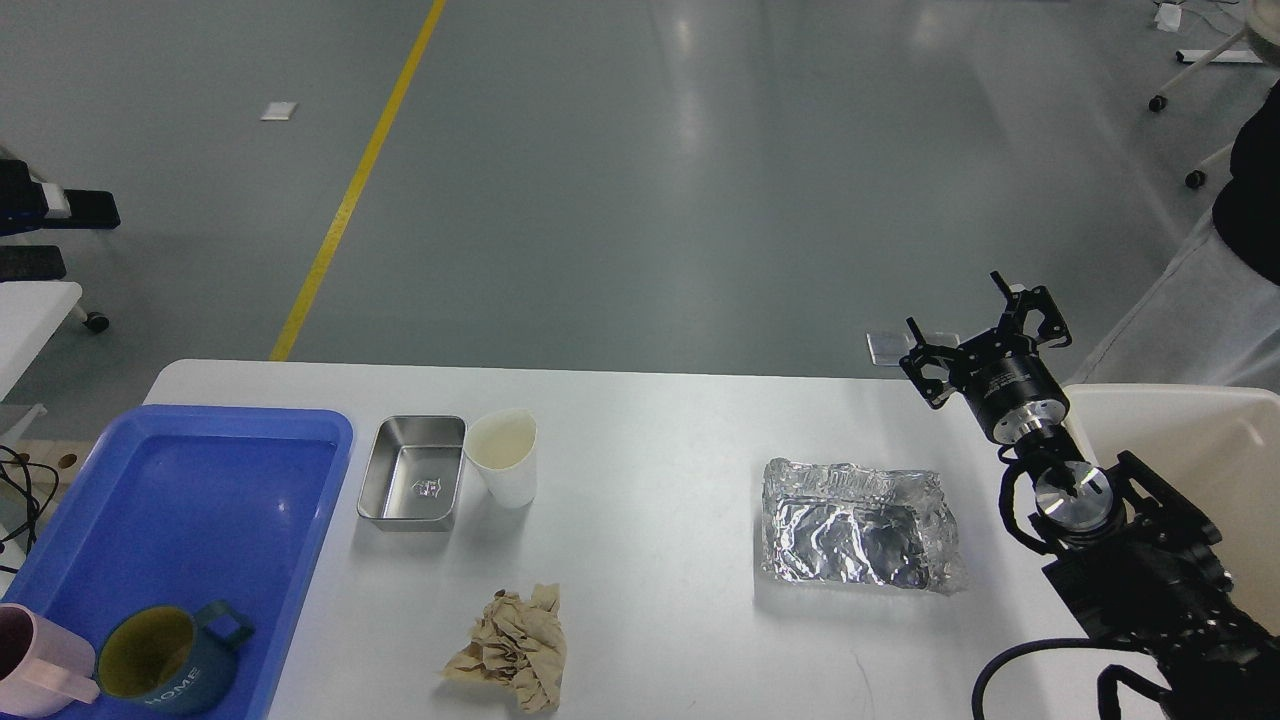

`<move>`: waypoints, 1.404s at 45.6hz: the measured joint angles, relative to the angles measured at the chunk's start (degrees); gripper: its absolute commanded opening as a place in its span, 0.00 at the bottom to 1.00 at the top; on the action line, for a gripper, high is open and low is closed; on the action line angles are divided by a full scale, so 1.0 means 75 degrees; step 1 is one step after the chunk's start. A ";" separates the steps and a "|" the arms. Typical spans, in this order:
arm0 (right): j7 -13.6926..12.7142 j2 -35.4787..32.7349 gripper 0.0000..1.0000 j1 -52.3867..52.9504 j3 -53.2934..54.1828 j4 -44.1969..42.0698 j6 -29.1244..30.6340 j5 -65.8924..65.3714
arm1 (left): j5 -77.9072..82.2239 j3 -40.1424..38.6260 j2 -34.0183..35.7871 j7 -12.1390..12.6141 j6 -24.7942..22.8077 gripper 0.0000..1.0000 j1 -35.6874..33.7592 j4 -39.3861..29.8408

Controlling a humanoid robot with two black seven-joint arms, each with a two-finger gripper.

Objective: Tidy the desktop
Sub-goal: 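Open the left gripper and raise it away from the mug, then reach the left gripper to the steel tin and grasp its rim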

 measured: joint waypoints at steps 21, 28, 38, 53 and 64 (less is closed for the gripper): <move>0.0000 0.0010 1.00 0.0000 -0.0006 0.0004 -0.0010 0.0000 | -0.0012 0.0167 -0.0308 -0.0142 0.0276 0.94 -0.0182 0.0129; 0.0001 0.0003 1.00 -0.0008 -0.0011 0.0003 -0.0011 0.0000 | 0.0235 0.0878 -0.1196 0.0010 0.1228 0.92 -0.0118 0.0208; 0.0001 -0.0015 1.00 -0.0018 -0.0013 0.0003 -0.0021 0.0000 | 0.1421 0.2249 -0.2778 0.0420 0.2947 0.88 -0.0102 0.0609; -0.0011 -0.0043 1.00 -0.0011 -0.0024 -0.0012 -0.0022 0.0000 | 0.2736 0.4156 -0.4235 0.0984 0.4469 0.79 -0.0102 0.1231; -0.0012 -0.0052 1.00 -0.0040 -0.0034 -0.0014 -0.0022 0.0000 | 0.2940 0.4754 -0.4629 0.1622 0.4814 0.77 -0.0074 0.1540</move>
